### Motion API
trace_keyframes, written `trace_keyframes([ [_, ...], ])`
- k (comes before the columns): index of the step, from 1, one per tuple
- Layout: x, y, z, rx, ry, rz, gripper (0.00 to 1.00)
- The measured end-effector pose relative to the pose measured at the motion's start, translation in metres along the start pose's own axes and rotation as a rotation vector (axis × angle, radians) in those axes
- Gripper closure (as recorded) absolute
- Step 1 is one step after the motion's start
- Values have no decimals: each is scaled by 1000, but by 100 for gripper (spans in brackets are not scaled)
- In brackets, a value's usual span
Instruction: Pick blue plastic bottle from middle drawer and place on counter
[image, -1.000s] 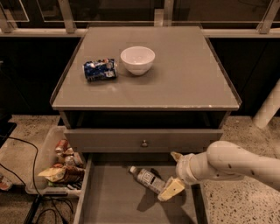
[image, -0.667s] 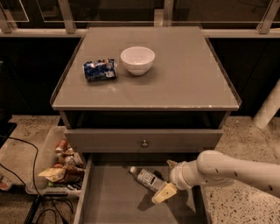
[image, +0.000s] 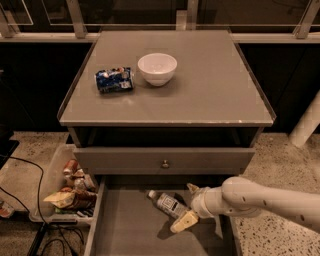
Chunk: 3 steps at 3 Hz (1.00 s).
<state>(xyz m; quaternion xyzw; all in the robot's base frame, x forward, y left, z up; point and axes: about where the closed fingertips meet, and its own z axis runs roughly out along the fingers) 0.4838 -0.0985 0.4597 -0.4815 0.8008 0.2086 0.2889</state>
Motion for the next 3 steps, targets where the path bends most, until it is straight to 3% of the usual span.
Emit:
trace_keyframes([
  [1,8,-6,28,22,-60,-28,0],
  [3,17,-8,57,42,-107,-52,0],
])
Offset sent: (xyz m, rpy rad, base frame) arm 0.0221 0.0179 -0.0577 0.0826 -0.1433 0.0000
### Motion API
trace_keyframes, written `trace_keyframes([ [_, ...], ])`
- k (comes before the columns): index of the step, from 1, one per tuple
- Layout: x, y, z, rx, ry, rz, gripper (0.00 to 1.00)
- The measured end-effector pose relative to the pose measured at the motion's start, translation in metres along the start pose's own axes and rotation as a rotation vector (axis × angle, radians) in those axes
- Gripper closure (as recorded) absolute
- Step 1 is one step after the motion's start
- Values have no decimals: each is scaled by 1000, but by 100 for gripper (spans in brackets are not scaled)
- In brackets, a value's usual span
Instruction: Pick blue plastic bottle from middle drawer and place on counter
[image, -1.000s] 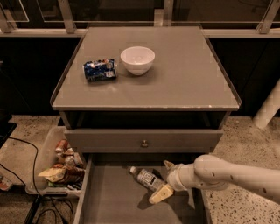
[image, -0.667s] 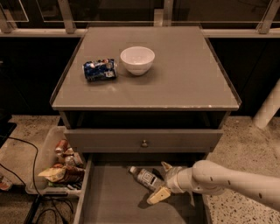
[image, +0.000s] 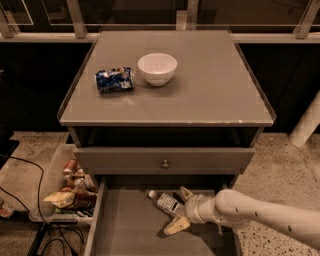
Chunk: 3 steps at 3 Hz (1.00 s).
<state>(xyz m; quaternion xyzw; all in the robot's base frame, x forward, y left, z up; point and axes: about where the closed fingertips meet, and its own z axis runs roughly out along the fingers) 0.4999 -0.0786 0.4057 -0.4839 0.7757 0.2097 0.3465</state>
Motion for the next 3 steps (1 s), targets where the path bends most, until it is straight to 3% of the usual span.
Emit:
trace_keyframes([
  [2,19,-3,27,18,27,28,0],
  [3,20,-3,28,20,30,29,16],
])
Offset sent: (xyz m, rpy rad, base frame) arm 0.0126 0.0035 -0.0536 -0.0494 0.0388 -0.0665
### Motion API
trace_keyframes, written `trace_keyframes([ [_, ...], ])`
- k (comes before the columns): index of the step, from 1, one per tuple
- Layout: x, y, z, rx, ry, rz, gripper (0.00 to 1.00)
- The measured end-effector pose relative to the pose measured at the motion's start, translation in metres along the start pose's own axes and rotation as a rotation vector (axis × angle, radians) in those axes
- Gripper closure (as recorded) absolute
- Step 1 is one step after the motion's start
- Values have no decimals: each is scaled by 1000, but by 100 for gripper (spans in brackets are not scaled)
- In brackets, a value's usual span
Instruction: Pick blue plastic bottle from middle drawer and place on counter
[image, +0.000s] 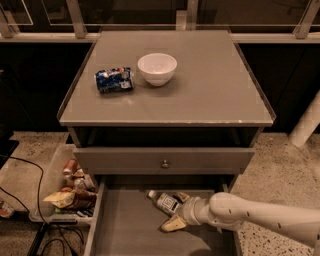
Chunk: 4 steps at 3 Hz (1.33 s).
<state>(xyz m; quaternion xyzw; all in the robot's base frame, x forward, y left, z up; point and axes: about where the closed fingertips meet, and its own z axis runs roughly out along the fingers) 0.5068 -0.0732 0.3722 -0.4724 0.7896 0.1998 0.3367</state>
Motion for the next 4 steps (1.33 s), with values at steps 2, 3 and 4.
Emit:
trace_keyframes([
  [2,0,0,0,0,0,0,63],
  [3,0,0,0,0,0,0,86],
  [4,-2,0,-5,-15,2,3,100],
])
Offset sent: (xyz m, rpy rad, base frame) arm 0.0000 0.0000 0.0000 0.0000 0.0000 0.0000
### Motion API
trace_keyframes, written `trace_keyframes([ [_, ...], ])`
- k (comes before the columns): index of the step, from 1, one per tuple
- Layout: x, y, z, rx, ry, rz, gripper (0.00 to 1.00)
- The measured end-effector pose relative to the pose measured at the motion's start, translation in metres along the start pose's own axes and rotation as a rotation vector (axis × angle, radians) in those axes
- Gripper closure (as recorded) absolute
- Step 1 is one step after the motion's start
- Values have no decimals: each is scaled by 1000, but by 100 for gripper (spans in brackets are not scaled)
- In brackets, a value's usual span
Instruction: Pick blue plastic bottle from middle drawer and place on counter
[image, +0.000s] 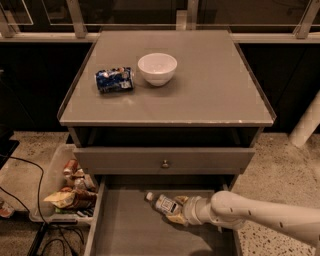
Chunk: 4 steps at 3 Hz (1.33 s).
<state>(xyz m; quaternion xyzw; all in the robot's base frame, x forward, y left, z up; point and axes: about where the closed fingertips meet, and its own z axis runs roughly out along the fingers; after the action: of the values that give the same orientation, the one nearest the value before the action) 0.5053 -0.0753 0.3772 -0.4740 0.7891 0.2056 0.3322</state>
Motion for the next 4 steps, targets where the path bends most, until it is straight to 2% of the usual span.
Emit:
trace_keyframes([
  [1,-5,-3,-15,-5,-6,-1,100],
  [2,-16,-12,-54,-3,-25,-7,100],
  [4,-55,-34,-163,26,-129,-84,100],
])
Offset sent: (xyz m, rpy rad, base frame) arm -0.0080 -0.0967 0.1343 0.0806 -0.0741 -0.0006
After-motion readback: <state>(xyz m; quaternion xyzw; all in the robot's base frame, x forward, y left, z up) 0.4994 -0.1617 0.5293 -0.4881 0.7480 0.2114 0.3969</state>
